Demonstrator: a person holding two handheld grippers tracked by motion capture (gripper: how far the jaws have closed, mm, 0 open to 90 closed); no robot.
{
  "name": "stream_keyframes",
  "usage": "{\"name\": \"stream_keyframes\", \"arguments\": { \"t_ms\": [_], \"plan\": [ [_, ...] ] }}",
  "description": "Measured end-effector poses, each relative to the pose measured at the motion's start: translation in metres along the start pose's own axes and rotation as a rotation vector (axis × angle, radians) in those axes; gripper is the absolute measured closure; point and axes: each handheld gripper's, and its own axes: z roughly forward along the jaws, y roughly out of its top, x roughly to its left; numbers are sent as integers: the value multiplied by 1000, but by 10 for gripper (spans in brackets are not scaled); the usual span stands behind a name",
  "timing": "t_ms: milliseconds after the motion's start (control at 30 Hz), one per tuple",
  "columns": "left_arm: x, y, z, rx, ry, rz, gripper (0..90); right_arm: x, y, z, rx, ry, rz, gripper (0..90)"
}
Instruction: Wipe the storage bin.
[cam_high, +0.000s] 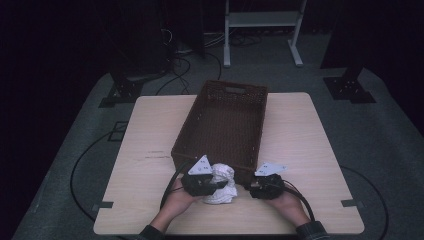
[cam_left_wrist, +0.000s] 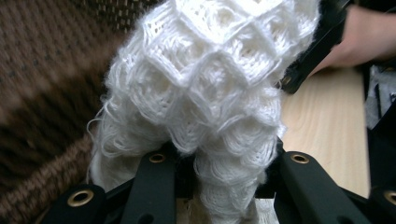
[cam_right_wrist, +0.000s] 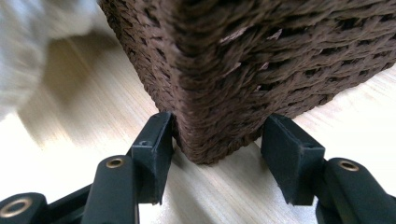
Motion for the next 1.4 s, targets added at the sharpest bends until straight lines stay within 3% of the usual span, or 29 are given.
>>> {"name": "stream_keyframes", "arguments": {
  "t_ms": [267, 433, 833, 1400],
  "plan": [
    [-6, 18, -13, -81, -15, 9, 676, 0, 0, 0, 0, 0, 1, 433],
    [-5, 23, -5, -85, -25, 10, 677, 0, 0, 0, 2, 1, 6, 434],
    [-4, 12, 14, -18, -50, 10, 676, 0, 0, 0, 0, 0, 1, 434],
    [-1, -14, 53, 159, -43, -1, 676, 0, 0, 0, -2, -1, 0, 434]
  ]
}}
